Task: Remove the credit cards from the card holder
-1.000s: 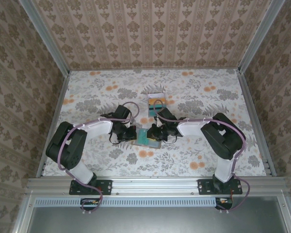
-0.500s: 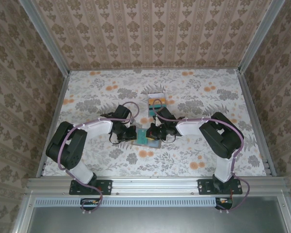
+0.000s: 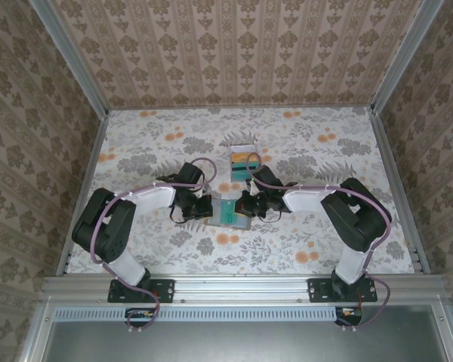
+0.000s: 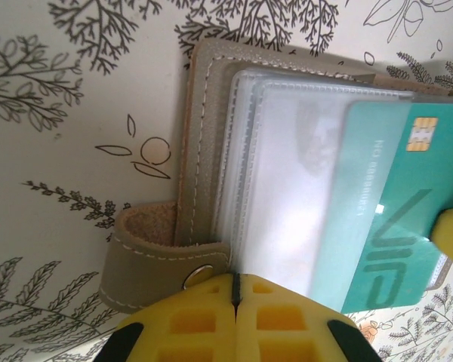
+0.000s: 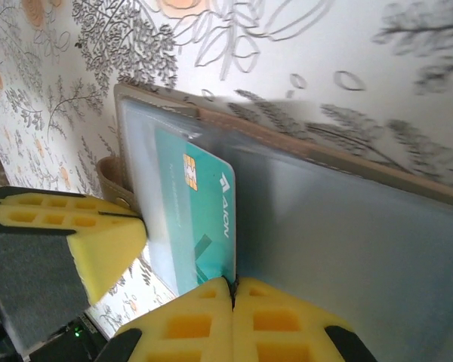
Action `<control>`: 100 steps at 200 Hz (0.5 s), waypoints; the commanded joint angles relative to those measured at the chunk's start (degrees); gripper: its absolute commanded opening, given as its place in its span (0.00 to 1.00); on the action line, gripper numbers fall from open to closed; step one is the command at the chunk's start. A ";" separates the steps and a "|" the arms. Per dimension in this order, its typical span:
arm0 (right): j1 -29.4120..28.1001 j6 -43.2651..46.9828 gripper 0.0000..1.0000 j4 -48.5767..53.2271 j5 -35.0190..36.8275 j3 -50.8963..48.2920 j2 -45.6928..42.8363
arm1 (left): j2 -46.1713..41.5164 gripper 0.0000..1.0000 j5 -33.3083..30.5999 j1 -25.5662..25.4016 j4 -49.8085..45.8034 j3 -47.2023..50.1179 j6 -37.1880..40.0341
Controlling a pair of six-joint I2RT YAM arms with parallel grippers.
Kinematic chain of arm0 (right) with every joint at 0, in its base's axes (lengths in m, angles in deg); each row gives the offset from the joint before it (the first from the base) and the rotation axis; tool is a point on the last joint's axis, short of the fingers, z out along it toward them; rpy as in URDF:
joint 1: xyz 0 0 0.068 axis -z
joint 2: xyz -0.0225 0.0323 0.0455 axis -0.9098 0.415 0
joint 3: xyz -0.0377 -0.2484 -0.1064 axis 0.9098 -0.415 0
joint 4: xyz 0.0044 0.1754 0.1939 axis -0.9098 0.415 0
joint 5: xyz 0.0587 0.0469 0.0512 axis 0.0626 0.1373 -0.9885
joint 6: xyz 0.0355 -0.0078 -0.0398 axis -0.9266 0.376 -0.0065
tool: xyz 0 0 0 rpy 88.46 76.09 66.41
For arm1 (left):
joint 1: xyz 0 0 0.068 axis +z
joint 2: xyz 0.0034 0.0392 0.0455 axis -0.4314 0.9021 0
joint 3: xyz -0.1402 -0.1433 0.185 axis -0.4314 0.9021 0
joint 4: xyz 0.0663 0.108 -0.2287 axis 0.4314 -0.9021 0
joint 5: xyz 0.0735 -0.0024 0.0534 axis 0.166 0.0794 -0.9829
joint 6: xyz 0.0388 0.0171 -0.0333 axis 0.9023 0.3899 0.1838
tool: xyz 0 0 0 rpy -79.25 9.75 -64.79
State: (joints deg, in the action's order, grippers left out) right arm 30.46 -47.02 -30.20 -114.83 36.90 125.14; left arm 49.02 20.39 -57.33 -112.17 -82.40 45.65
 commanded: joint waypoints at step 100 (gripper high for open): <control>5.45 15.85 0.00 22.90 3.55 3.48 -15.06 | 0.12 0.06 -1.56 0.83 -3.84 -2.41 1.34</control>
State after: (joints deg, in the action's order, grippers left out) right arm 35.24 -39.28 -18.24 -113.65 35.00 113.01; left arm 49.30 20.46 -57.28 -113.39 -83.32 45.83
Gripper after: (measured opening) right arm 0.067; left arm 0.053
